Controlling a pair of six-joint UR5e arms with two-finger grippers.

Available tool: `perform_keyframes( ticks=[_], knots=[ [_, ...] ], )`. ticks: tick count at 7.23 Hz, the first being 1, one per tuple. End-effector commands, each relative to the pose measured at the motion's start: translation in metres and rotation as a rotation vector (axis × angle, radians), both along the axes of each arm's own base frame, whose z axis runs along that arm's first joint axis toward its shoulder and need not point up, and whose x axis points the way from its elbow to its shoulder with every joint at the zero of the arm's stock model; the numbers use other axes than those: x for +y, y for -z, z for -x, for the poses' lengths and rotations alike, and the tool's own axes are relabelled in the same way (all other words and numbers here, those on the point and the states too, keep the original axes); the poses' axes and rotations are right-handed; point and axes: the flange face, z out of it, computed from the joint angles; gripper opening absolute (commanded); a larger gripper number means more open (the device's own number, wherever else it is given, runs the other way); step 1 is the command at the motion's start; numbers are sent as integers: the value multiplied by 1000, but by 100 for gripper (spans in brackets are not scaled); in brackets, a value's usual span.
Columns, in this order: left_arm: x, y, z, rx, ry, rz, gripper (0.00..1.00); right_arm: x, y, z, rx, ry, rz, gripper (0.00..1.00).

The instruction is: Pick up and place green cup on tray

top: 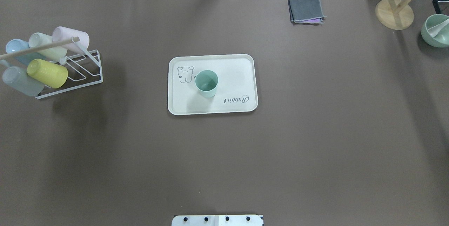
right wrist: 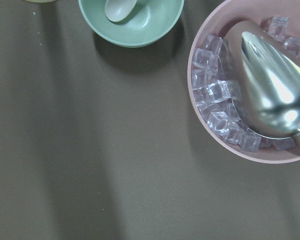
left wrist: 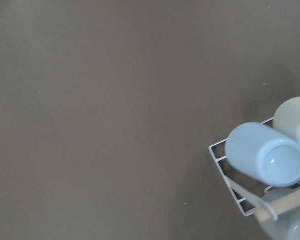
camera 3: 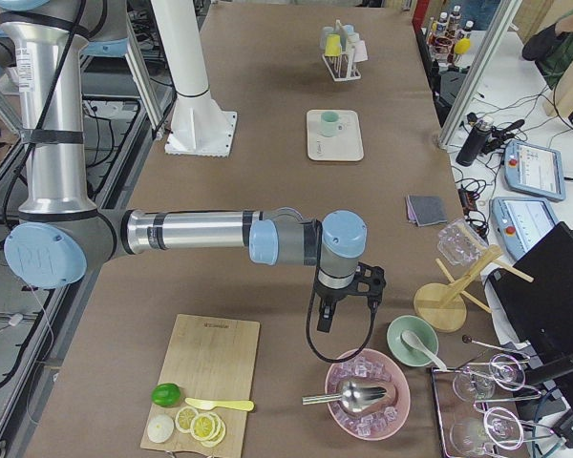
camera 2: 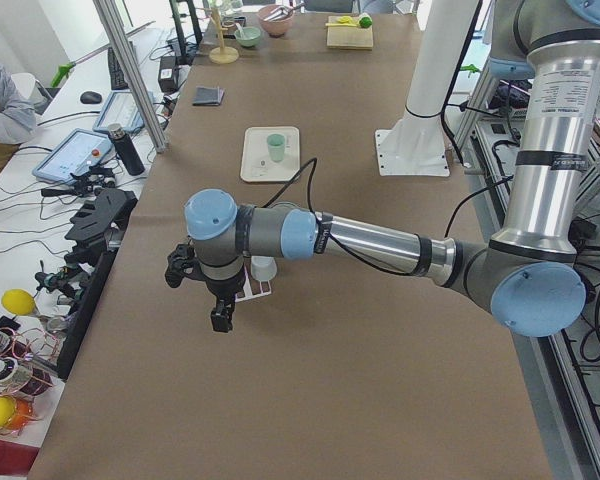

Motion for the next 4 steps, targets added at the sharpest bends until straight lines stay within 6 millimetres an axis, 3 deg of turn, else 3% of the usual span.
perform_keyframes(
  ticks=[1,4],
  knots=[
    [42,-35,17,108,57,79,97,0,0,0,0,0,-1,100],
    [69,-58,27,107,88,130,97,0,0,0,0,0,-1,100]
  ],
)
